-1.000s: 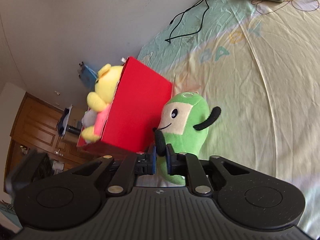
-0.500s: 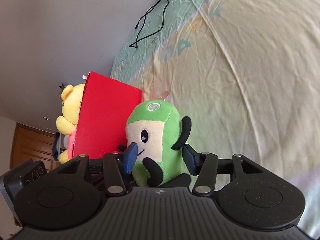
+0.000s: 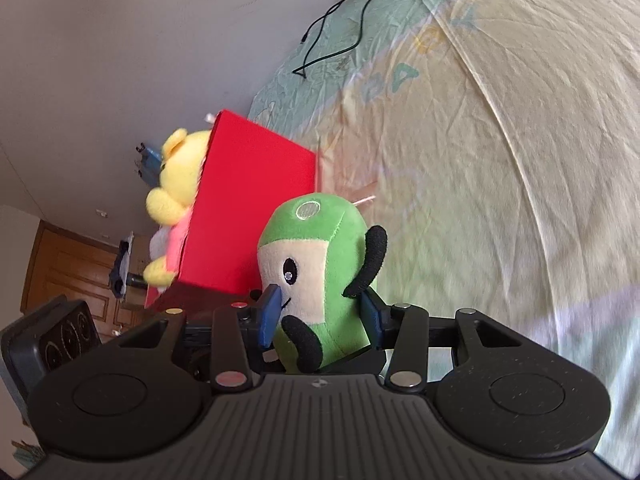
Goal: Organize objects
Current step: 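Grasp the green bean plush with the right gripper and lift it, then carry the green bean plush with the right gripper over the red box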
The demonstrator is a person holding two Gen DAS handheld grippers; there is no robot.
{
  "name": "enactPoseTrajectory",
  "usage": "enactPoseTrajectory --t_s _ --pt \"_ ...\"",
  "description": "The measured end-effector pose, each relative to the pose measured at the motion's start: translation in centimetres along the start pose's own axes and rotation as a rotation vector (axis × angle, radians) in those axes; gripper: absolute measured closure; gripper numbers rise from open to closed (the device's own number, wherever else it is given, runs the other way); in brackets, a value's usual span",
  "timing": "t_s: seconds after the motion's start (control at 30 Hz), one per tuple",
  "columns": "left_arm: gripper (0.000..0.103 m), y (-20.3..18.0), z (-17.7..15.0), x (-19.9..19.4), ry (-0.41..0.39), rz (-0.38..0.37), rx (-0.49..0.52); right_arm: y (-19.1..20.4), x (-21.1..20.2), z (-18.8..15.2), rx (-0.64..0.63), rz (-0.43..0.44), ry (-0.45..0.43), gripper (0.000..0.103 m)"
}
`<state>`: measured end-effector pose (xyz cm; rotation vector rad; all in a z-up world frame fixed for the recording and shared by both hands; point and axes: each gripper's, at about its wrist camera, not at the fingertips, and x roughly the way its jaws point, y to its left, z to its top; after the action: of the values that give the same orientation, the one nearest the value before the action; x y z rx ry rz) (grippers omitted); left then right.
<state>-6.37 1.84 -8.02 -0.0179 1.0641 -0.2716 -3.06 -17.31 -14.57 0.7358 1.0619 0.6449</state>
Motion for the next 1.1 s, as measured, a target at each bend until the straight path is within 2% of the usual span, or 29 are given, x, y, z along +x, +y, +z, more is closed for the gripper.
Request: enactPoseTrajectory --t_s 0.23,0.6,0.8,1.1 --pt "0.035 0.4 -2.1 -3.9 -0.045 -0.007 0.034 2.8 -1.6 -2.0 -0.07 0.032 0.023 0.059" --pt "0.035 3.8 -5.1 -11.2 -0.165 0.002 -0.008 9.4 -1.1 -4.0 -0.258 0.131 0.073 0.062" --pt "0.035 7.1 -5.6 -14.7 -0.241 0.014 0.0 13.2 0.2 -4.8 -0.295 0.17 0.038 0.062" --pt "0.035 12.7 -4.7 -18.9 -0.365 0.014 0.008 19.2 2.8 -4.8 -0.357 0.2 -0.072 0.062"
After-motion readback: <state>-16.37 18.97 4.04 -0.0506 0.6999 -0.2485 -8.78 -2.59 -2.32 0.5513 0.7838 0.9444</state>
